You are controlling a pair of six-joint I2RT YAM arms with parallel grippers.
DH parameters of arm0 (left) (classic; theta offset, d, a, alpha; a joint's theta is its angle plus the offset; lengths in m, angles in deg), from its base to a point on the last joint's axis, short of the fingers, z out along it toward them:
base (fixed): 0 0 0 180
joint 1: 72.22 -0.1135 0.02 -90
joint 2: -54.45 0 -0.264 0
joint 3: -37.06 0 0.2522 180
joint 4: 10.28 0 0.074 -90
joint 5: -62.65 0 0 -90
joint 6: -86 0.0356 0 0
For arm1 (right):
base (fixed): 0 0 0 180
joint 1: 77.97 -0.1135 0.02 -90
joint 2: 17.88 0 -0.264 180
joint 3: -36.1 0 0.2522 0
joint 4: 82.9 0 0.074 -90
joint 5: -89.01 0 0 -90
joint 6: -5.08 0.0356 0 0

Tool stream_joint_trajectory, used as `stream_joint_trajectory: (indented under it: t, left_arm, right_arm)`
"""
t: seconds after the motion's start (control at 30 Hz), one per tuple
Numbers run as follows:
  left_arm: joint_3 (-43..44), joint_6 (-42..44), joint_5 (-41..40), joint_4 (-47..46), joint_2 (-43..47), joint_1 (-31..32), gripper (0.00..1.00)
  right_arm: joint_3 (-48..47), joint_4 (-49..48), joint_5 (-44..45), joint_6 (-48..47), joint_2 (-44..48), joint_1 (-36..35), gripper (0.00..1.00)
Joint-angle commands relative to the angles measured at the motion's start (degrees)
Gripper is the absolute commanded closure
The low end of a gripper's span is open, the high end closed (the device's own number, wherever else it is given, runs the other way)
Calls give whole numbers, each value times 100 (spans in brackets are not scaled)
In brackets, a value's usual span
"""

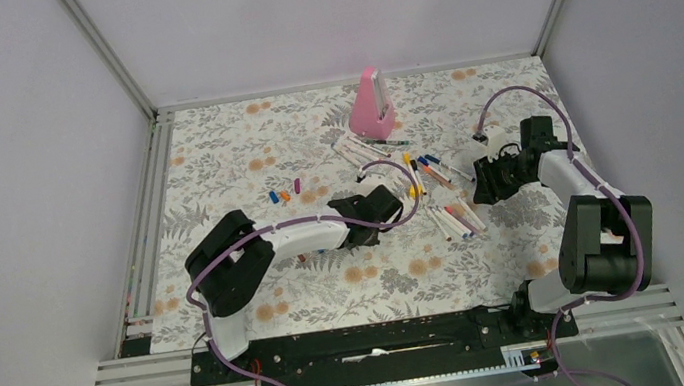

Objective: Open the pen caps
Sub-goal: Place the pen cap at the center of the board.

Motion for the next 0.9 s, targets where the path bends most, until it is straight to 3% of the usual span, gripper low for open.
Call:
stream_joint_trajectory:
  t: [0.0, 0.4, 0.57, 0.73, 0.87]
  left_arm:
    - [189, 34, -131, 29, 407, 20, 75]
    - [93, 14, -109, -17, 1003, 25, 70]
    - [-444, 232, 47, -708, 1742, 35, 63]
    - [-1656, 616, 98, -2040, 2711, -2, 35]
    - [-2810, 948, 27, -3191, 3292, -193, 4]
  right_arm:
    - [-71, 70, -231, -87, 209, 42, 56]
    - [-50, 69, -252, -80, 230, 86, 56]
    - [-32, 41, -335, -179, 310, 94, 56]
    - [-19, -116, -381, -279, 442, 87, 52]
    - [-115, -250, -544, -543, 348, 86, 46]
